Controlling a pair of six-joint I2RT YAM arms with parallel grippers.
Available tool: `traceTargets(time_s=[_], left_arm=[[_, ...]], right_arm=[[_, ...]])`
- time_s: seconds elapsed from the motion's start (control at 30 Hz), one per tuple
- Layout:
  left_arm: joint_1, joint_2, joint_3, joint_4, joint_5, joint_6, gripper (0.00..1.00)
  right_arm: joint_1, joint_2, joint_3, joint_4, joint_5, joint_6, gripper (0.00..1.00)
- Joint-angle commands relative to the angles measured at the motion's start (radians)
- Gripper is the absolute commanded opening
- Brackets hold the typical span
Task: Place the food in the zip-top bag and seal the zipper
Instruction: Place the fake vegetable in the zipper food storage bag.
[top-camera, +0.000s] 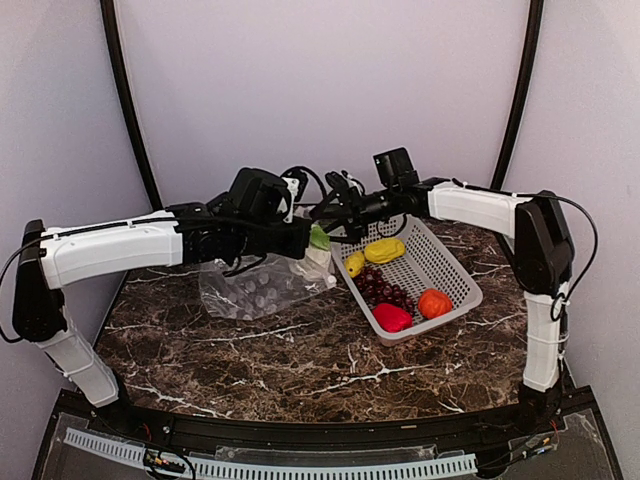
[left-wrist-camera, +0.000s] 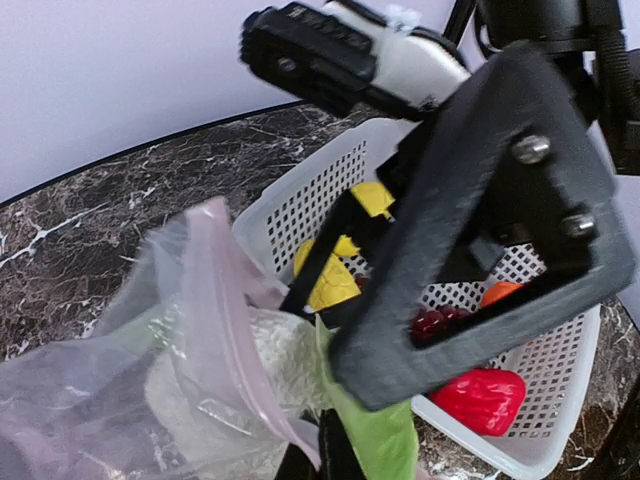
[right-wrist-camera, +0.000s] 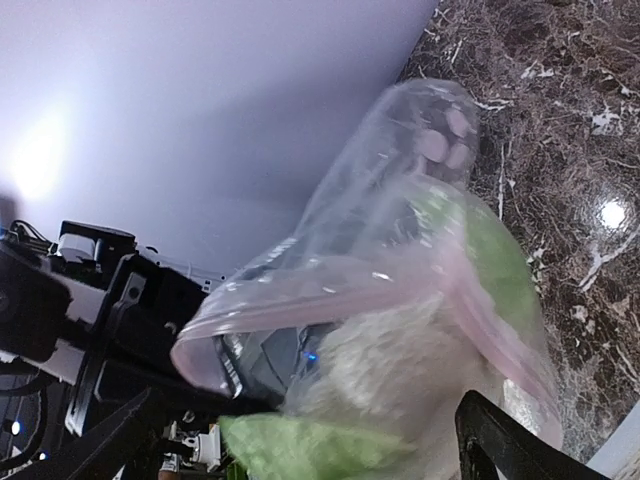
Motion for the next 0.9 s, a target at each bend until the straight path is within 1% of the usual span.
traceTargets(time_s=[0.0,0.1,0.17,0.3,0.33,0.37,0.43,0.5,0.6,0.63,0.87], left_arm=[[0.020,-0.074,-0.055,0.033,-0.084,-0.018,0.01],[0.038,-0.089,-0.098,0.044,-0.087,-0.033,0.01],[0.049,-0.104,-0.126,0.056,-0.082,-0.042,0.01],[0.059,-0.139,-0.167,0.086,-0.075,-0.050,0.01],[0.060,-0.149,-0.170,0.089,-0.077,-0.052,0.01],[0.061,-0.153,-0.175,0.090,-0.077,-0.053,0.01],[0.061,-0.167,-0.176,0.093,-0.085,-0.054,0.01],[0.061,-0.181,-0.180,0.096,-0.090,-0.056,0.01],[0.061,-0.207,-0.181,0.103,-0.095,-0.056,0.01],[0.061,-0.211,-0.181,0.104,-0.097,-0.055,0.01],[0.062,-0.236,-0.177,0.107,-0.092,-0.056,0.01]], right_arm=[[-0.022,-0.132,-0.055,-0.057,0.008,-0.132,0.99],[-0.019,-0.188,-0.077,-0.141,0.080,-0.252,0.99],[-0.018,-0.218,-0.115,-0.153,0.089,-0.300,0.99],[-0.024,-0.205,-0.136,-0.229,0.161,-0.365,0.99],[-0.023,-0.196,-0.141,-0.243,0.170,-0.377,0.95],[-0.019,-0.188,-0.148,-0.249,0.178,-0.390,0.87],[-0.004,-0.177,-0.165,-0.257,0.192,-0.420,0.81],[0.011,-0.166,-0.174,-0.256,0.213,-0.448,0.68],[0.028,-0.141,-0.151,-0.253,0.257,-0.471,0.59],[0.033,-0.129,-0.136,-0.255,0.266,-0.475,0.57],[0.070,-0.050,-0.036,-0.285,0.283,-0.491,0.54]])
